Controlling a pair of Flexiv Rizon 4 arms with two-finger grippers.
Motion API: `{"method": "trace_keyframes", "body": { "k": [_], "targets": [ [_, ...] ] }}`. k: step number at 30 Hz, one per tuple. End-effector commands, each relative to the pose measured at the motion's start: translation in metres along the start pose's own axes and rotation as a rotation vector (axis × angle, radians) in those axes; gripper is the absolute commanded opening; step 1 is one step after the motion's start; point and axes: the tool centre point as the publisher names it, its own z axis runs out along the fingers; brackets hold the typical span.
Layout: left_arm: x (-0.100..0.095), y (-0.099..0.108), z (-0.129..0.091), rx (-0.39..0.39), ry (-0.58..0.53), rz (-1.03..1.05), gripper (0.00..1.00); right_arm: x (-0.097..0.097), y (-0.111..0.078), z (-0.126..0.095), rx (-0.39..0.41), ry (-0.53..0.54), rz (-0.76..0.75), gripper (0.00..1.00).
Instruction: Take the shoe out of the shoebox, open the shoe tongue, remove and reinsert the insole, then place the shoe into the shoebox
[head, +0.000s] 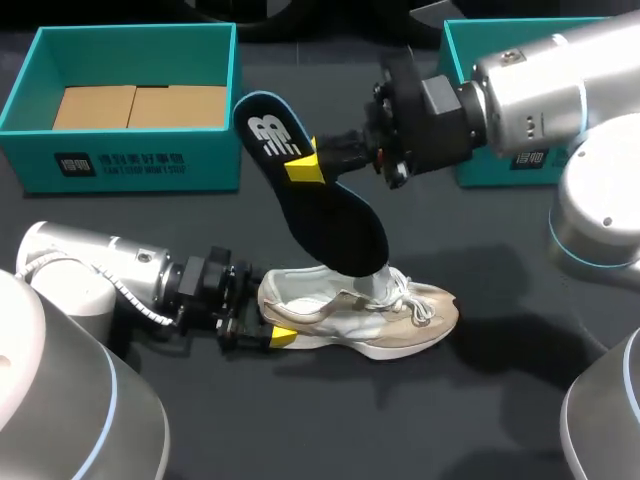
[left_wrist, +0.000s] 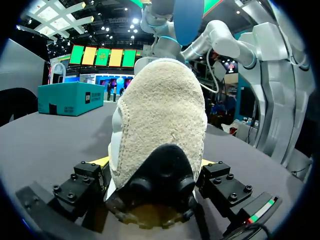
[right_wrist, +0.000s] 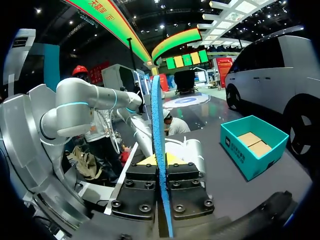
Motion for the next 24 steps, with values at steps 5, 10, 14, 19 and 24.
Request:
{"method": "trace_keyframes", "body": {
  "k": [5, 10, 14, 19, 24],
  "targets": [
    [0.000, 0.002, 0.001, 0.001, -0.001, 0.000, 0.00, 0.011, 0.001, -0.035, -0.132, -0.037, 0.155, 0.00],
    [0.000, 0.002, 0.001, 0.001, -0.001, 0.000, 0.00, 0.024, 0.002, -0.050, -0.224, -0.092, 0.175, 0.00],
    [0.000, 0.002, 0.001, 0.001, -0.001, 0.000, 0.00, 0.024, 0.002, -0.050, -0.224, -0.092, 0.175, 0.00],
    [0.000, 0.002, 0.001, 0.001, -0.001, 0.000, 0.00, 0.024, 0.002, -0.050, -0.224, -0.092, 0.175, 0.00],
    [0.000, 0.002, 0.001, 0.001, -0.001, 0.000, 0.00, 0.035, -0.004, -0.065, -0.250, -0.090, 0.222, 0.00]
  ]
}}
